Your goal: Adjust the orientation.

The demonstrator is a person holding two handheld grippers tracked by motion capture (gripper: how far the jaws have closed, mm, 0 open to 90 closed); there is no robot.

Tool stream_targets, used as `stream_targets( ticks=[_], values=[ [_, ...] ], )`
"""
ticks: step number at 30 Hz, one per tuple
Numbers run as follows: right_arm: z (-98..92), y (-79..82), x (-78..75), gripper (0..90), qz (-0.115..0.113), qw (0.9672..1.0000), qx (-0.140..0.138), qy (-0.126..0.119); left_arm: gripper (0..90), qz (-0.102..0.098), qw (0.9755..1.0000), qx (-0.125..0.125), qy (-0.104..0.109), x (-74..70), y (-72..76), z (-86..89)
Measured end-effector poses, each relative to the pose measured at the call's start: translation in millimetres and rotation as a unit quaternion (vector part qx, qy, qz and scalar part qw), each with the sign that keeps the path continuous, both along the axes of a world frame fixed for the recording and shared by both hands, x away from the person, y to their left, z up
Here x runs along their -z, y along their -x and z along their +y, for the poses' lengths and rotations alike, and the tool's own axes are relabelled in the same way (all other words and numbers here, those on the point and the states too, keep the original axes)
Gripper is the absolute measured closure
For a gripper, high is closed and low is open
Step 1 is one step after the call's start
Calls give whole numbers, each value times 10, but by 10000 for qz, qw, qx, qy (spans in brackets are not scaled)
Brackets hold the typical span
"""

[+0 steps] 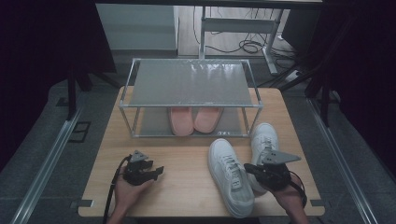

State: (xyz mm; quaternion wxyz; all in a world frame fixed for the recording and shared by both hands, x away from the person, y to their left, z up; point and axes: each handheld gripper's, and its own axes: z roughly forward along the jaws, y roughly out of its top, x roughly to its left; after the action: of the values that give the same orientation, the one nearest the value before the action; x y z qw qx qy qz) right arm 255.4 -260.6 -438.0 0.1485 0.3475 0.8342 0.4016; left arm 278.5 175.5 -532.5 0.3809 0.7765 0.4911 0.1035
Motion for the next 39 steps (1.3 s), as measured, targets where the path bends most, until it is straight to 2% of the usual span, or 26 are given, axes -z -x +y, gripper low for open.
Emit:
stream_targets(
  ticks=[5,10,21,26,31,36,39],
  values=[
    [44,-153,19,900,163,9996,66,208,442,-8,10000,-10,9,-7,-1,13],
    [100,-225,94,900,339,9984,77,445,442,-27,10000,-16,36,-18,6,21],
    [201,-245,98,900,378,9962,19,781,443,-18,10000,0,39,-16,8,6],
    [256,-234,109,900,379,9958,11,832,444,-25,10000,-5,48,-21,11,8],
    [227,-252,100,900,411,9953,117,867,444,-25,10000,-6,53,-23,11,13],
    [291,-250,101,900,374,9919,162,1206,445,-38,10000,-10,50,-28,11,22],
    [303,-249,108,900,422,9907,193,1277,446,-36,10000,-7,49,-26,9,22]
  ],
)
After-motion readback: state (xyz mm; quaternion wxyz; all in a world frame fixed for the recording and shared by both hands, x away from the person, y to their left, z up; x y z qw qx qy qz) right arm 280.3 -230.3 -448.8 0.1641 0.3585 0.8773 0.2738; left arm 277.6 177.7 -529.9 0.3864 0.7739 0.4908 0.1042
